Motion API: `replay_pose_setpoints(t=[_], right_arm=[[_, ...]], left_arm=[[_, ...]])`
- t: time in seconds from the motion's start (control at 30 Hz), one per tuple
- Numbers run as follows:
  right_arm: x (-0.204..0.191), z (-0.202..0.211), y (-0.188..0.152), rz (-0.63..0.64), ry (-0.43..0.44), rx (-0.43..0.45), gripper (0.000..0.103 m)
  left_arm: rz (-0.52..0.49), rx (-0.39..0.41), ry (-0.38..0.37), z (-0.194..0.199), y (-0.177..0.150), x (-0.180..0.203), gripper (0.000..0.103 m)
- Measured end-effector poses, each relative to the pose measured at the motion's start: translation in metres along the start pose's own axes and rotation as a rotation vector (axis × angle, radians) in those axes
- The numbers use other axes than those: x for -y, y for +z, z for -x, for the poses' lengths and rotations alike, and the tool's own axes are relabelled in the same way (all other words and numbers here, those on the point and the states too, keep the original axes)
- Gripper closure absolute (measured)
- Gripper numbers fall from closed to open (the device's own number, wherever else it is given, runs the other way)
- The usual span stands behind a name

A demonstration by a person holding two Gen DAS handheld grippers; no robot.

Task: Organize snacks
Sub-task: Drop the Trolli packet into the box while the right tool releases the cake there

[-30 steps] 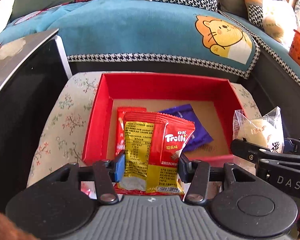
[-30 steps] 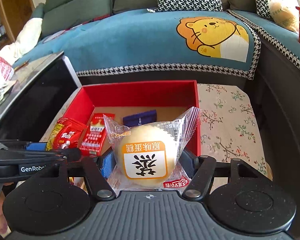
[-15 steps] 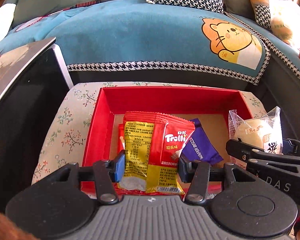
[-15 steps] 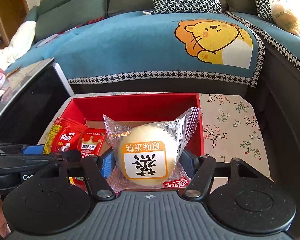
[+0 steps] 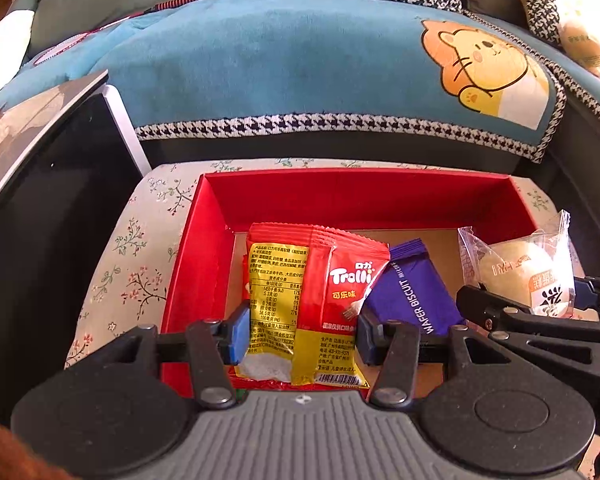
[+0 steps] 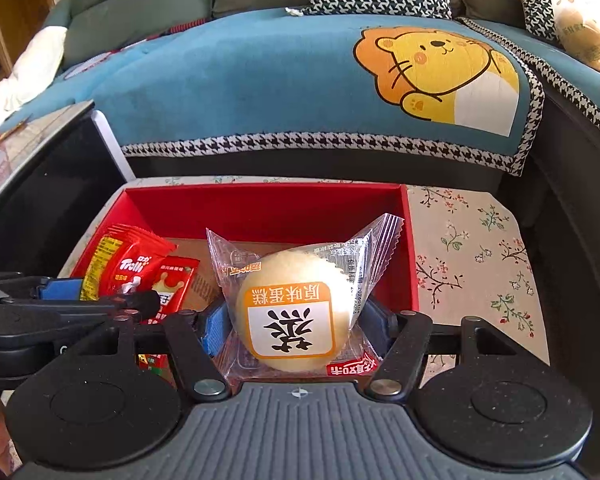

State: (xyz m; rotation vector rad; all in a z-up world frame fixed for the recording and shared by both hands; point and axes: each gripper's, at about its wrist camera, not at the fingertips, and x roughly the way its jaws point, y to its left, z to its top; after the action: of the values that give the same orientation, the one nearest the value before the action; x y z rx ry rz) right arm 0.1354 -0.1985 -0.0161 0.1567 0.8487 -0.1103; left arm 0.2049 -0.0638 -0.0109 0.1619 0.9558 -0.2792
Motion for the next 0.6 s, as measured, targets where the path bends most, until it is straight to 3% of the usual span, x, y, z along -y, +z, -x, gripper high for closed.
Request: replay_pose_setpoints(t=[0.6], right_arm=[[-0.001,-0.021,-0.001,0.011,-0.024,-0.048,0.029]], left_arm=[[-0.002,-0.050,0.017,-0.015,0.002,0.002,0.010]])
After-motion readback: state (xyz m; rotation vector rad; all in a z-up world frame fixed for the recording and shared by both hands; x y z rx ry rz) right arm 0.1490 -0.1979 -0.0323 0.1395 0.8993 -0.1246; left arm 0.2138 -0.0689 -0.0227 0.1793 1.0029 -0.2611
